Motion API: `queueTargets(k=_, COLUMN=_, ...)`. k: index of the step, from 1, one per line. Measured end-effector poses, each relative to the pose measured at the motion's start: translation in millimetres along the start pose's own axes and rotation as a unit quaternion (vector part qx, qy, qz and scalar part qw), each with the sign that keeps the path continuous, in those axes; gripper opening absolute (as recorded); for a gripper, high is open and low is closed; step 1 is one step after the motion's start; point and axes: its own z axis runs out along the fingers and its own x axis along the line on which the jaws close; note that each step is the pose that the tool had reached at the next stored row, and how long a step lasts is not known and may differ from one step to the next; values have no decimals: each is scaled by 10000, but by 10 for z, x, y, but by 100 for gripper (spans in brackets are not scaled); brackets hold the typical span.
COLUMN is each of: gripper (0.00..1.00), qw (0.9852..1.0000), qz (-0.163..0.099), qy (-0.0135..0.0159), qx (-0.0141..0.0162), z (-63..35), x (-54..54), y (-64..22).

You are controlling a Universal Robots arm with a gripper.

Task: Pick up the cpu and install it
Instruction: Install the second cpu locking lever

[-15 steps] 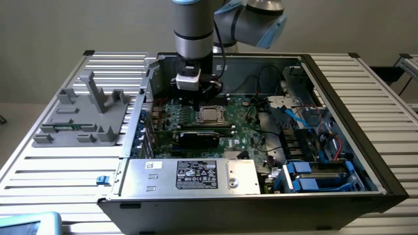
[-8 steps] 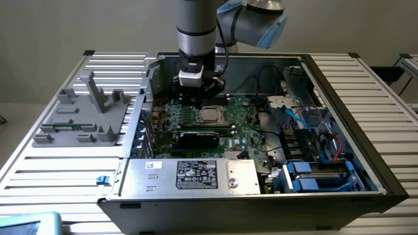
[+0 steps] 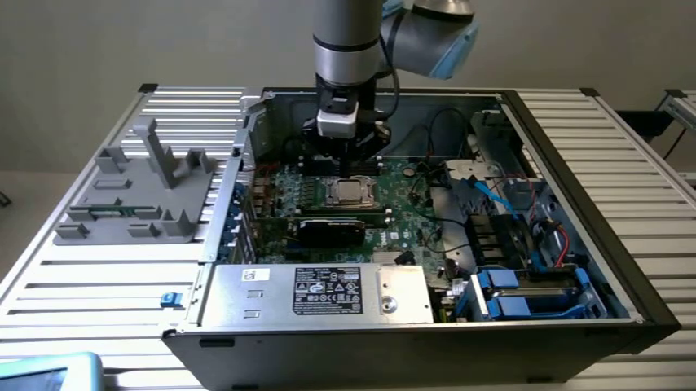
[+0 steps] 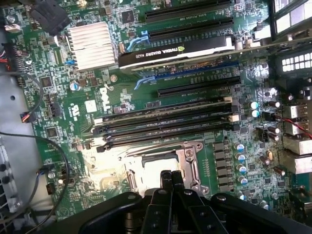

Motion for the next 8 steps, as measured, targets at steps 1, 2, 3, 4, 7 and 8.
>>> queueTargets(k=1, gripper=12, qw=10000, qz=-4, qy=-1, qx=-1, z=-4, x=6, y=-2)
queueTargets(k=2, gripper=12, qw=10000, qz=-5, qy=0, qx=0, z=-3, x=6, y=-2)
queueTargets(k=3, gripper=12, qw=10000, qz=-5, qy=0, qx=0, z=-3, x=6, y=-2)
queueTargets(k=4, gripper=12, qw=10000, qz=-6, qy=0, qx=0, z=-3, x=6, y=-2)
queueTargets(k=7, gripper=12, qw=10000, qz=-6, qy=-1, qx=-1, z=-4, x=6, y=-1)
queueTargets(k=8, gripper=12, qw=10000, qz=-6, qy=0, qx=-1, z=-4, x=6, y=-1)
